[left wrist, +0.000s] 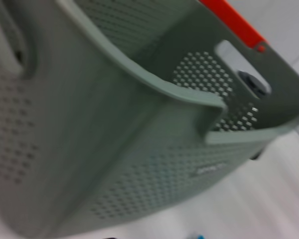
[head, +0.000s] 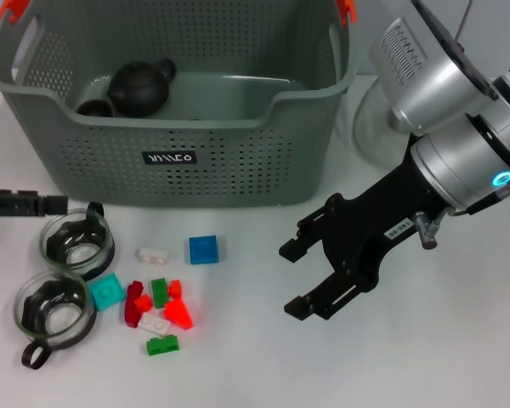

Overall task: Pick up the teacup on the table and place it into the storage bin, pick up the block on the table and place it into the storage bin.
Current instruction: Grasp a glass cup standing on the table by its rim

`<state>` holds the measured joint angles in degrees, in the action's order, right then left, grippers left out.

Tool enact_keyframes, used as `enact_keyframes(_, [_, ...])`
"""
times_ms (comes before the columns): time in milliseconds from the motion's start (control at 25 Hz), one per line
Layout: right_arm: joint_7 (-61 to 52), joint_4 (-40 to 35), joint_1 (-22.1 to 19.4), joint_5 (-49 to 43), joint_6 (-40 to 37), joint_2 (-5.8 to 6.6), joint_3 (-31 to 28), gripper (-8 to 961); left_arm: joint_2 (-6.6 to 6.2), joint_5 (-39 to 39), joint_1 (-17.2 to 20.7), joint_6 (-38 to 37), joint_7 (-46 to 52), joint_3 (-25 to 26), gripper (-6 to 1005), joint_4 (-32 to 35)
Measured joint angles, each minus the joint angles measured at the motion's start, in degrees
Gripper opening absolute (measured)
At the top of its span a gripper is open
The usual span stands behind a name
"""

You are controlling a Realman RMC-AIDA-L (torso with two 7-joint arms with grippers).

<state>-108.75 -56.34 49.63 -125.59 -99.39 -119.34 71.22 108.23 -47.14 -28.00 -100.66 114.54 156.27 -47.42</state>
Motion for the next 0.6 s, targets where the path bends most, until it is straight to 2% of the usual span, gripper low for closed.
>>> enact_keyframes(240, [0.4,1.2,0.7,-0.1,1.2,0.63,-0.4,824,-0.71,3.7,-0.6,2.0,6.2,0.0,937,-3.0])
enact_keyframes(440, [0.4,1.6,0.9,-1.1,2.9,0.47,-0.2,825,-1.08,8.9,-2.0,2.0,10.6,-0.7,937,-4.4])
enact_keyframes(600, [0.5,2.5,1.5,-2.0,4.2,0.23,-0.1,825,-0.90,10.4,-2.7,2.8,14.5,-1.7,937,-5.5])
